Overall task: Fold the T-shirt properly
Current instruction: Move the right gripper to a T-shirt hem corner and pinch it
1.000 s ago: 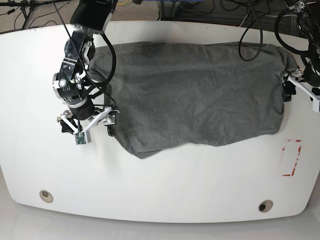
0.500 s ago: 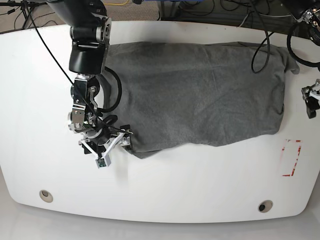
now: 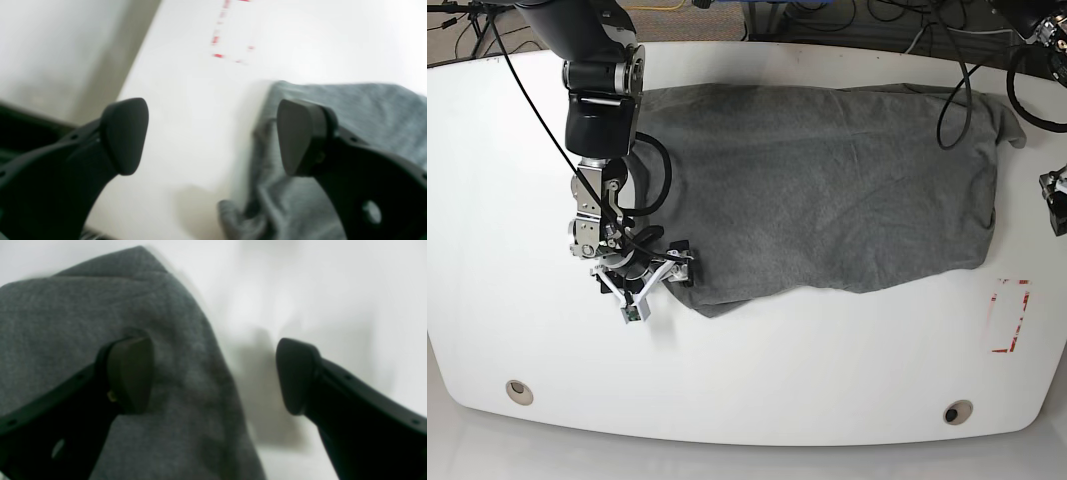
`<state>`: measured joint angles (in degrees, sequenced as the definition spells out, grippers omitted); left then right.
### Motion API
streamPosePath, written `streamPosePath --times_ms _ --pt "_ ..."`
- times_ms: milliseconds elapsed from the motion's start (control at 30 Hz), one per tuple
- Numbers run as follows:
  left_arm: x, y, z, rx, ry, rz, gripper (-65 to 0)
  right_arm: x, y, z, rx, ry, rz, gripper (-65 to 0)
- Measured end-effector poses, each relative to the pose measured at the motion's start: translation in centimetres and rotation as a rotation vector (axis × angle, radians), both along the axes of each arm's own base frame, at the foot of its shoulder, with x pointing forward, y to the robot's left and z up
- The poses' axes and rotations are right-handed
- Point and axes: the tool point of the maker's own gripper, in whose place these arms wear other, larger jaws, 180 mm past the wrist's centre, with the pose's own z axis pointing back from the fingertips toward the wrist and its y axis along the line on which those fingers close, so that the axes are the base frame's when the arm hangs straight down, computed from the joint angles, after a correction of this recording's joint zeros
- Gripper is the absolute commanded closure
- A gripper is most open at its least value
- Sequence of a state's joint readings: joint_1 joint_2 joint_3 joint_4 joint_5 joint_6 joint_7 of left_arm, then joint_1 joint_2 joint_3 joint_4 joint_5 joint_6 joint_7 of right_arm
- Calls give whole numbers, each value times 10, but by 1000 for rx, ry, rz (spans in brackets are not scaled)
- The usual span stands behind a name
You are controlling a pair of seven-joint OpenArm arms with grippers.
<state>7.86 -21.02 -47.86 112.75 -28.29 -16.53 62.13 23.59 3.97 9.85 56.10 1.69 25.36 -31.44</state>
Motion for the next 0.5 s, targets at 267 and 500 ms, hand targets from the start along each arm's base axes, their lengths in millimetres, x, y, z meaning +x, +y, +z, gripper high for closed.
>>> streamPosePath --times_ms 267,500 --pt "1 -2 0 -6 -2 -7 -574 -2 25 -2 47 -12 16 -547" --pt "3 -3 0 -3 -1 -10 -576 -4 26 -3 54 -15 14 -515"
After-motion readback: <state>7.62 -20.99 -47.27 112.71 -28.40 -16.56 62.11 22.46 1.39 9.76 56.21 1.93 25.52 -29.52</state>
